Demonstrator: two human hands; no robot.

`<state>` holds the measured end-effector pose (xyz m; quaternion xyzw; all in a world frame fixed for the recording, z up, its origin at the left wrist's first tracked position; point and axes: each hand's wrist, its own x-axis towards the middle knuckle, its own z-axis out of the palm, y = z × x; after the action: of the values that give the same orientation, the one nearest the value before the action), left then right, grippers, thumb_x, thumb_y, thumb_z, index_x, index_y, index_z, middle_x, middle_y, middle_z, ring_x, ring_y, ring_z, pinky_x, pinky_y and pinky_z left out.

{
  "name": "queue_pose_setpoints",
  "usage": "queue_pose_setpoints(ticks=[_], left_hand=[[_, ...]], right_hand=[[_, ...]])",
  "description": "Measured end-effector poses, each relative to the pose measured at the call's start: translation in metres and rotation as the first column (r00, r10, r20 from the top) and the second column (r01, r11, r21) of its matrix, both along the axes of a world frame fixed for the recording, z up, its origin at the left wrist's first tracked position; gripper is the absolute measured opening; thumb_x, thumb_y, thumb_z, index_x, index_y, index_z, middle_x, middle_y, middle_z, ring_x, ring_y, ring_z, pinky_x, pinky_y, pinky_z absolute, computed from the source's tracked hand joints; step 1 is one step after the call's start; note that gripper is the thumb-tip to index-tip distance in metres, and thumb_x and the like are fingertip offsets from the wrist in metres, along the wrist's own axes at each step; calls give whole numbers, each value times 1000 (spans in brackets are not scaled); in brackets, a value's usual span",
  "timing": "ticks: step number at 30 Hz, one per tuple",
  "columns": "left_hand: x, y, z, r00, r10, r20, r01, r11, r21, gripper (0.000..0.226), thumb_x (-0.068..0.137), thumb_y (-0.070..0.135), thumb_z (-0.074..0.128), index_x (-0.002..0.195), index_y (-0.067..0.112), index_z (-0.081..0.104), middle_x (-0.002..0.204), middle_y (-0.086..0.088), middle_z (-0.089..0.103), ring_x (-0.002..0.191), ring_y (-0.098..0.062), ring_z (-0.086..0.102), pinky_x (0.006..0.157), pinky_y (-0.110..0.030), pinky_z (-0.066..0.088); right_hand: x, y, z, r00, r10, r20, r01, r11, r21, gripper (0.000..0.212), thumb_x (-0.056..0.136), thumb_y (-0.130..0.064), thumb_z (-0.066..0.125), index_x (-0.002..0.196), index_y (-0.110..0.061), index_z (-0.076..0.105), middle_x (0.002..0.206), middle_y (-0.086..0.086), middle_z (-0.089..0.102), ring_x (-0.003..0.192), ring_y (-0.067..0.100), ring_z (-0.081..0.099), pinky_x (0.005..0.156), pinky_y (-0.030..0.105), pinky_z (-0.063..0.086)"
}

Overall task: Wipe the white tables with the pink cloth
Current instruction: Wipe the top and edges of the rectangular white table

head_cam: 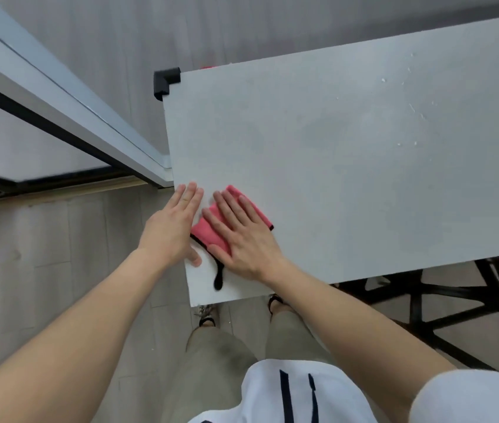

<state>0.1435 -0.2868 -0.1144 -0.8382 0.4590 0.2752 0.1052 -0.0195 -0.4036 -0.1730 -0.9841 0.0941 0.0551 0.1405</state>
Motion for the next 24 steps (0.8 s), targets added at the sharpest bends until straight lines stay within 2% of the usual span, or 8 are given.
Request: queue_pose_setpoints(ticks=[3,6,10,13,14,18,22,24], left_hand=[[1,1,2,1000,-13,-4,13,1000,-10,169,54,59,102,173,25,-12,179,11,-22,165,-9,-18,121,-43,46],[5,1,5,999,-40,-10,40,999,-17,166,56,63,99,173,25,-12,179,11,-19,166,-11,-15,123,-44,44],[20,-2,16,991,-130,-13,129,988,-90,134,74,76,81,174,25,9,182,7,3,168,-14,6,125,-43,40],[54,-7,20,973,-230,-3,224,951,-212,86,91,61,70,164,27,40,172,7,39,157,-19,38,118,-45,44],[67,-10,20,968,-250,12,246,940,-238,76,94,53,70,161,26,45,167,7,45,153,-21,42,115,-47,46],[115,-21,5,950,-308,52,308,894,-327,67,96,32,69,158,22,47,167,-1,42,156,-23,36,114,-53,50],[151,-35,-17,862,-506,14,495,836,-235,80,101,32,65,170,24,26,181,-4,16,168,-23,13,125,-53,40],[155,-38,-23,838,-546,5,535,818,-210,80,104,38,62,171,23,22,182,-5,12,169,-23,8,128,-51,37]], right_hand=[[-37,-47,0,998,-68,-5,67,996,-60,79,109,-70,35,174,-30,15,183,8,0,169,23,-9,137,51,9],[-88,-119,5,908,-414,-59,405,906,-124,83,107,-74,30,175,-31,10,183,8,-3,169,22,-11,137,51,8],[-104,-144,0,574,-813,-95,799,581,-156,87,104,-75,21,175,-26,9,182,14,-4,168,28,-10,136,53,1],[-29,-89,-5,283,-958,-42,943,286,-169,87,106,-70,15,175,-18,8,179,26,-1,168,40,-5,134,60,6],[8,-63,-6,290,-957,-29,944,291,-158,84,107,-68,16,175,-19,7,179,28,-2,167,42,-5,133,60,5],[145,40,-7,565,-825,20,825,564,-42,73,110,-64,26,175,-31,14,180,23,-2,167,39,-9,134,58,1],[115,79,-15,587,-805,85,809,587,-21,70,112,-62,36,174,-32,21,182,14,3,169,30,-5,135,54,10],[48,99,-15,524,-850,45,849,519,-99,72,112,-65,35,174,-32,17,182,11,0,169,28,-7,135,54,11]])
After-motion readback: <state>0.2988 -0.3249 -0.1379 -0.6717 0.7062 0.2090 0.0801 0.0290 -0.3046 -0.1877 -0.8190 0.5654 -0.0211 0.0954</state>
